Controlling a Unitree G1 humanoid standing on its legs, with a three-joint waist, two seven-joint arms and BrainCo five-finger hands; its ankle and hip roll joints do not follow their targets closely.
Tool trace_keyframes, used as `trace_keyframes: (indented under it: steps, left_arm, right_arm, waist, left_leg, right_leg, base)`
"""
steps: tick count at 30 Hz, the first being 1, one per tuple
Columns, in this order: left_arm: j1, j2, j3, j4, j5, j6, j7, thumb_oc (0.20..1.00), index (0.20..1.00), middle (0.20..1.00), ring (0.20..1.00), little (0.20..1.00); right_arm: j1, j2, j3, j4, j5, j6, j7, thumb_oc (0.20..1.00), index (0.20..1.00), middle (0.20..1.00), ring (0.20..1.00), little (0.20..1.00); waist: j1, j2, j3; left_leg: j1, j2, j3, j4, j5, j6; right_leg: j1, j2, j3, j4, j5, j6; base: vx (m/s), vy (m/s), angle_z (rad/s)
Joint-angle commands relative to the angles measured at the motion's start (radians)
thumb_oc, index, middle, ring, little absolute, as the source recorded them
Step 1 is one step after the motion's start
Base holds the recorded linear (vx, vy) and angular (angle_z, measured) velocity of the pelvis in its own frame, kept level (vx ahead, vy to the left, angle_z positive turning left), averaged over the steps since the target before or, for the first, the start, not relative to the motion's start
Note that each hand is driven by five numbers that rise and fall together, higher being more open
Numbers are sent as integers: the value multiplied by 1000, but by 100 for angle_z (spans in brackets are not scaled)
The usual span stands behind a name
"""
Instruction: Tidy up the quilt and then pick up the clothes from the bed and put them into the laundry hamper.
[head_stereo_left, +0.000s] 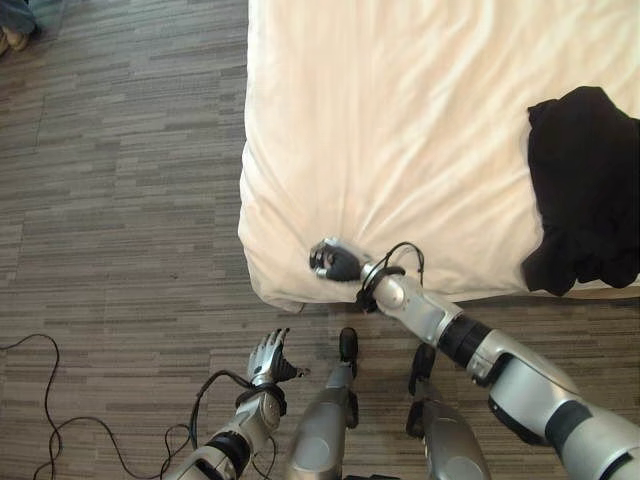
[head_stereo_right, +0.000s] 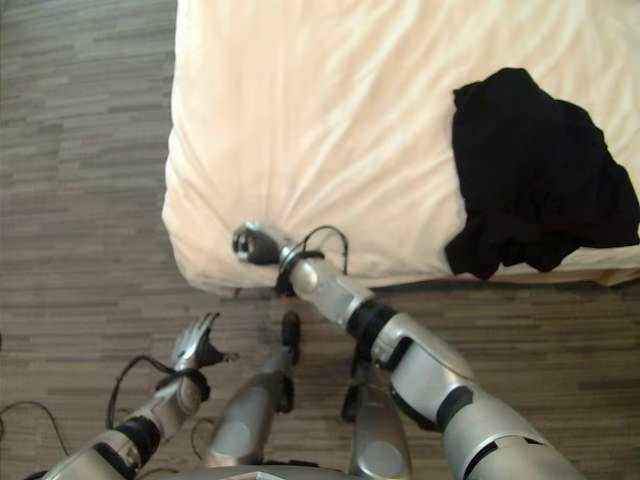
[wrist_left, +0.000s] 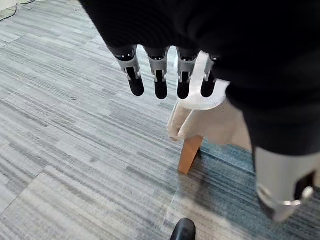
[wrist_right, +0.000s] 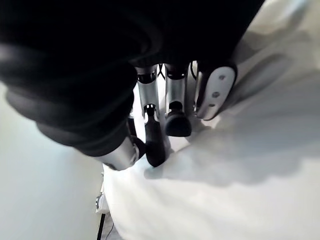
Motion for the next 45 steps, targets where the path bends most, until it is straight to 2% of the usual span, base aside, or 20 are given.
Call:
trace_keyframes:
  steps: [1, 5, 7, 11, 16, 17, 20, 21, 22, 24, 27, 30, 31, 32, 35, 36, 37, 38, 39, 45]
  left_arm:
    - [14, -6, -15, 93, 43, 9, -13, 1000, 1000, 1000, 1000, 1000]
    - [39, 6, 9, 137, 87, 26, -45, 1000, 1000, 1000, 1000, 1000]
    - [85, 48, 54, 100, 97, 11, -69, 1000, 1000, 1000, 1000, 1000]
    - [54, 42, 78, 73, 86, 17, -44, 1000, 1000, 1000, 1000, 1000]
    - [-57, -8, 36, 58, 50, 27, -29, 1000, 1000, 1000, 1000, 1000]
    - [-100, -17, 32, 32, 31, 37, -24, 1000, 1000, 1000, 1000, 1000]
    - [-94, -5, 48, 7, 23, 39, -28, 1000, 1000, 1000, 1000, 1000]
    - [-84, 7, 61, -4, 14, 34, -25, 1000, 1000, 1000, 1000, 1000]
    - [-72, -29, 74, 69, -10, 37, -7, 1000, 1000, 1000, 1000, 1000]
    - [-47, -50, 67, 118, 10, 46, -26, 1000, 1000, 1000, 1000, 1000]
    - [-2, -57, 92, 126, 21, 47, -38, 1000, 1000, 1000, 1000, 1000]
    - [41, -30, 100, 128, 64, 51, -71, 1000, 1000, 1000, 1000, 1000]
    - [41, -29, 100, 128, 64, 51, -71, 1000, 1000, 1000, 1000, 1000]
    - [37, -21, 95, 139, 76, 54, -77, 1000, 1000, 1000, 1000, 1000]
    - [23, 21, 72, 156, 123, 65, -110, 1000, 1000, 1000, 1000, 1000]
    - [23, 21, 72, 156, 123, 65, -110, 1000, 1000, 1000, 1000, 1000]
    - [27, 23, 66, 170, 154, 66, -123, 1000, 1000, 1000, 1000, 1000]
    - [27, 23, 66, 170, 154, 66, -123, 1000, 1000, 1000, 1000, 1000]
    - [33, 16, 76, 189, 158, 65, -132, 1000, 1000, 1000, 1000, 1000]
    - [62, -15, 110, 204, 183, 62, -134, 1000, 1000, 1000, 1000, 1000]
  right_arm:
    - [78, 10, 59, -101, 139, -41, 160, 200, 200, 200, 200, 200]
    - [91, -73, 44, -293, 209, -67, 209, 200, 200, 200, 200, 200]
    - [73, -194, -45, -514, 275, -78, 199, 200, 200, 200, 200, 200]
    - [-8, -277, -157, -566, 251, -127, 76, 200, 200, 200, 200, 200]
    - [-18, -250, -251, -405, 239, -106, -69, 200, 200, 200, 200, 200]
    - [14, -218, -287, -231, 198, -65, -144, 200, 200, 200, 200, 200]
    - [80, -211, -312, -164, 169, -41, -147, 200, 200, 200, 200, 200]
    - [122, -206, -328, -122, 171, -34, -149, 200, 200, 200, 200, 200]
    - [204, -197, -364, -49, 172, -25, -149, 200, 200, 200, 200, 200]
    - [346, -210, -421, 14, 164, -22, -141, 200, 200, 200, 200, 200]
    - [496, -238, -502, 84, 101, 11, -136, 200, 200, 200, 200, 200]
    - [676, -240, -646, 256, 65, 53, -151, 200, 200, 200, 200, 200]
    - [675, -240, -646, 256, 65, 53, -151, 413, 413, 413, 413, 413]
    - [680, -231, -662, 302, 71, 60, -162, 1000, 1000, 1000, 1000, 1000]
    - [691, -204, -690, 440, 76, 62, -194, 1000, 1000, 1000, 1000, 1000]
    - [691, -203, -690, 441, 76, 62, -194, 1000, 1000, 1000, 1000, 1000]
    - [691, -188, -691, 521, 58, 62, -213, 1000, 1000, 1000, 1000, 1000]
    - [691, -187, -691, 522, 58, 61, -213, 1000, 1000, 1000, 1000, 1000]
    - [691, -174, -699, 560, 51, 69, -222, 1000, 1000, 1000, 1000, 1000]
    - [713, -145, -710, 635, 55, 93, -236, 1000, 1000, 1000, 1000, 1000]
  waist:
    - [7, -54, 14]
    - [-11, -68, -27]
    - [-35, -77, -42]
    - [-59, -75, -6]
    - [-81, -64, 42]
    - [-100, -59, 54]
    - [-103, -68, 61]
    - [-100, -79, 66]
    - [-94, -105, 67]
    - [-101, -133, 41]
    - [-137, -144, -8]
    - [-199, -161, -65]
    - [-198, -163, -68]
    - [-210, -165, -73]
    - [-196, -137, -84]
    - [-196, -138, -85]
    - [-183, -131, -106]
    - [-181, -132, -104]
    - [-171, -135, -140]
    - [-182, -129, -191]
  left_leg:
    - [50, 54, 30, 87, -135, -77]
    - [100, 56, 40, 66, -140, -81]
    - [145, 58, 59, 38, -140, -85]
    - [116, 65, 75, 72, -144, -89]
    - [17, 76, 93, 154, -159, -95]
    - [-18, 79, 104, 189, -173, -90]
    - [-24, 69, 66, 216, -192, -87]
    - [-31, 54, 12, 245, -204, -90]
    - [-18, 12, -129, 274, -235, -102]
    - [40, -17, -224, 243, -281, -75]
    - [106, -18, -203, 193, -287, -54]
    - [202, -32, -104, 115, -282, -33]
    - [199, -33, -102, 113, -279, -32]
    - [210, -35, -76, 99, -273, -28]
    - [240, 18, 78, 66, -234, -24]
    - [239, 17, 78, 65, -232, -24]
    - [256, 48, 168, 53, -213, -25]
    - [260, 47, 169, 51, -213, -25]
    - [271, 61, 244, 54, -208, -25]
    - [313, 107, 361, 181, -256, -54]
  right_leg:
    - [-11, -100, 86, 126, -164, 110]
    - [33, -96, 88, 106, -168, 108]
    - [60, -85, 97, 85, -169, 108]
    - [11, -75, 128, 102, -164, 103]
    - [-81, -69, 150, 139, -158, 93]
    - [-113, -58, 173, 134, -146, 94]
    - [-108, -47, 194, 118, -140, 93]
    - [-99, -39, 216, 104, -133, 94]
    - [-81, -21, 267, 79, -119, 94]
    - [-54, -8, 311, 60, -108, 96]
    - [-26, -23, 316, 58, -100, 109]
    - [-13, -34, 367, 32, -44, 164]
    - [-17, -35, 369, 31, -41, 164]
    - [-26, -30, 382, 33, -27, 176]
    - [-8, -49, 116, 138, -112, 131]
    - [-9, -50, 116, 137, -110, 130]
    - [50, -74, -9, 207, -160, 102]
    - [51, -74, -7, 209, -161, 102]
    - [113, -85, -46, 193, -167, 104]
    - [199, -37, 70, 37, -166, 116]
  base:
    - [65, 13, 6]
    - [82, -1, -2]
    - [86, -15, -9]
    - [-78, -19, -34]
    - [-98, -16, -24]
    - [-52, 21, -3]
    - [-27, 57, -33]
    - [-17, 154, -43]
    - [-7, 159, -50]
    - [96, 91, -79]
    - [122, 201, -53]
    - [27, 227, -35]
    - [-50, 176, -75]
    - [-158, 72, -94]
    - [-189, 49, -116]
    - [-218, -5, -192]
    - [-149, -22, -186]
    - [-198, -76, -170]
    - [17, -109, -158]
    - [55, -138, -154]
